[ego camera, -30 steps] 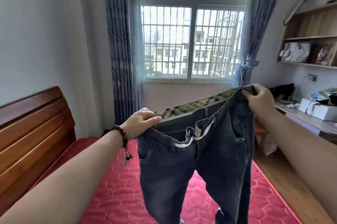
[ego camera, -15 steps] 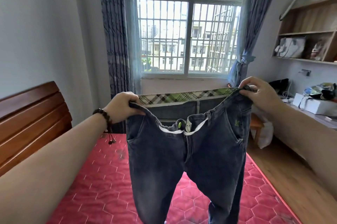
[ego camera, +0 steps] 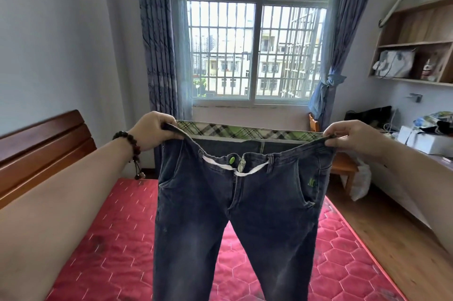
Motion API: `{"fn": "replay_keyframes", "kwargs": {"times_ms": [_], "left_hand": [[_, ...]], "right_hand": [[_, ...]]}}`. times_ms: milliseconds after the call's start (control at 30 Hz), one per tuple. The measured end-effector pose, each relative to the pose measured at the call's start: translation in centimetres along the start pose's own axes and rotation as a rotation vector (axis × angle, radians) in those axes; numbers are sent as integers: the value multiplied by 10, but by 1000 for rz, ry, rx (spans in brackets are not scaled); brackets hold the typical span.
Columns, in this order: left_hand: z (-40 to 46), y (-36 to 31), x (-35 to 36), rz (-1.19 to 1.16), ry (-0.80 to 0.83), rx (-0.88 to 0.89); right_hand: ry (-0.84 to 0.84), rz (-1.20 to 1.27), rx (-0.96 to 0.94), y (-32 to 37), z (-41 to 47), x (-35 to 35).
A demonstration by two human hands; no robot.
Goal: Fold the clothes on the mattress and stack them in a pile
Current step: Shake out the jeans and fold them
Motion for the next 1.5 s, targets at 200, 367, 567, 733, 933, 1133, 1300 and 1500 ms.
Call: {"fn": "replay_keyframes", "kwargs": {"times_ms": [200,367,567,733,933,1133,1300,1500], "left_hand": [[5,6,-8,15,-34,1],[18,-12,-18,-63,-41,31],[12,-10,-24,-281,12,-85],[0,-1,12,-664,-161,-382],[-1,-5,45,-655,-304,-528],[14,-46,83,-692,-312,-494],[18,-95,126,-580,-296,-393],[8,-111,136,-468,-217,-227]], "right_hand": [[-30,535,206,0,-12,-1],[-253,714,196,17,-6,-10],[-295,511,131,28,-10,-34],[-448,531,239,2,-6,-12],[-708,369,352,-9,2,5],[-478,805,553,34,14,63],[-317,885,464,102,11,113],[132,1060,450,141,6,120]]}}
Point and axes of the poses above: each hand's wrist, its own z-axis towards the middle knuckle, its own x-axis out of the palm, y = z × x, the point moved 4 cm from there along z, towards the middle knuckle, and after that the axes turned 11 degrees about -y, right-handed, at the moved point
